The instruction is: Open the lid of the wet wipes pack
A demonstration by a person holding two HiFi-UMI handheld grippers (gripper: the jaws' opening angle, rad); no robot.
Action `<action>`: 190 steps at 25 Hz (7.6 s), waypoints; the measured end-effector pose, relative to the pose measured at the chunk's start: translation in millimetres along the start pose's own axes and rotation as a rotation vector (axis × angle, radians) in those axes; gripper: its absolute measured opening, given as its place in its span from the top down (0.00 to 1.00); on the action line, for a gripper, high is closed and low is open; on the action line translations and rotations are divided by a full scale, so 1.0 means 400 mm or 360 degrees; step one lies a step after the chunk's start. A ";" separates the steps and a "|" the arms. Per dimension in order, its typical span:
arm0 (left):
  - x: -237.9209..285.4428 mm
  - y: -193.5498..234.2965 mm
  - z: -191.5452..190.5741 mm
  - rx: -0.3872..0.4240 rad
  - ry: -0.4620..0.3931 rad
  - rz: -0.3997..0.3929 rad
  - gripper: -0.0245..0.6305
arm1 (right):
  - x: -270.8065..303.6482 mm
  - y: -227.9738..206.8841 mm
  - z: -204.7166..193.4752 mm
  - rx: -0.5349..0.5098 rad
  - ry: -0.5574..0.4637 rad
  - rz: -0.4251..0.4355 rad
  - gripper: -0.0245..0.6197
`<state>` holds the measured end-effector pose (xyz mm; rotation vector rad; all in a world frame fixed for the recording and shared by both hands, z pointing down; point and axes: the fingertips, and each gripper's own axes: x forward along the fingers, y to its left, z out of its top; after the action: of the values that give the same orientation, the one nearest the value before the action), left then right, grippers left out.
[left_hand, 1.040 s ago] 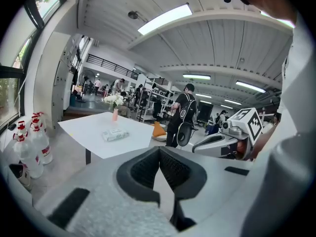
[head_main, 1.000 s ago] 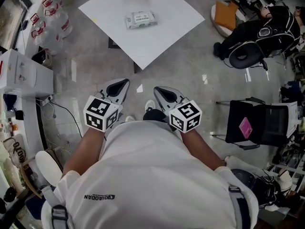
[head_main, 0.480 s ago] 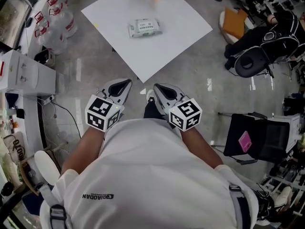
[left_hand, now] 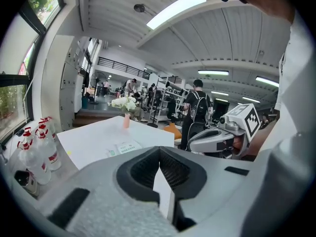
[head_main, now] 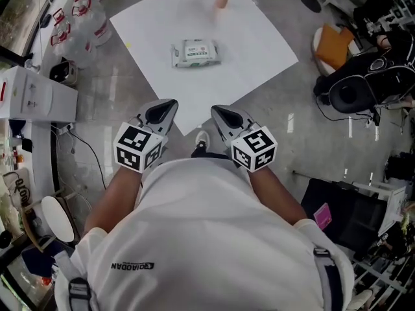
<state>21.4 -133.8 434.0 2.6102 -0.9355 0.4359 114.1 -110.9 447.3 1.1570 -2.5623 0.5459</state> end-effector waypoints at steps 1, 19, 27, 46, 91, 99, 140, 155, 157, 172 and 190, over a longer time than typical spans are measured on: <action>0.021 0.007 0.014 -0.0007 -0.0002 0.0018 0.95 | 0.008 -0.025 0.008 -0.0002 0.0005 0.0017 0.95; 0.171 0.122 0.073 -0.0057 0.0057 0.0061 0.95 | 0.137 -0.174 0.073 0.0022 0.0020 0.0094 0.95; 0.170 0.186 0.095 0.0031 0.0090 -0.0093 0.95 | 0.182 -0.153 0.103 0.0043 -0.0009 -0.0066 0.95; 0.141 0.230 0.108 0.0076 0.0076 -0.0214 0.95 | 0.198 -0.128 0.140 -0.0018 -0.0026 -0.0241 0.95; 0.086 0.356 -0.015 -0.0260 0.0143 0.0153 0.95 | 0.594 -0.446 -0.117 -0.1083 0.0766 -0.0118 0.87; 0.099 0.369 -0.011 -0.0258 0.0160 0.0153 0.95 | 0.608 -0.461 -0.165 -0.1194 0.0884 -0.0093 0.81; 0.114 0.351 -0.019 -0.0260 0.0172 0.0113 0.95 | 0.609 -0.489 -0.068 -0.0897 0.0825 -0.0109 0.88; 0.077 0.380 -0.039 -0.0271 0.0179 0.0193 0.95 | 0.713 -0.586 0.029 -0.0922 0.0742 -0.0295 0.86; 0.076 0.383 -0.040 -0.0280 0.0181 0.0203 0.95 | 0.730 -0.599 0.027 -0.0931 0.0768 -0.0288 0.86; 0.065 0.417 -0.068 -0.0328 0.0203 0.0252 0.95 | 0.841 -0.641 -0.078 -0.0902 0.1008 -0.0190 0.85; 0.064 0.426 -0.035 -0.0258 0.0182 0.0173 0.95 | 0.778 -0.616 0.011 -0.0840 0.0896 -0.0269 0.81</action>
<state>-73.4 -266.2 491.4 2.3717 -1.0320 0.5086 101.4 -467.2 622.0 0.8625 -1.9330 0.1089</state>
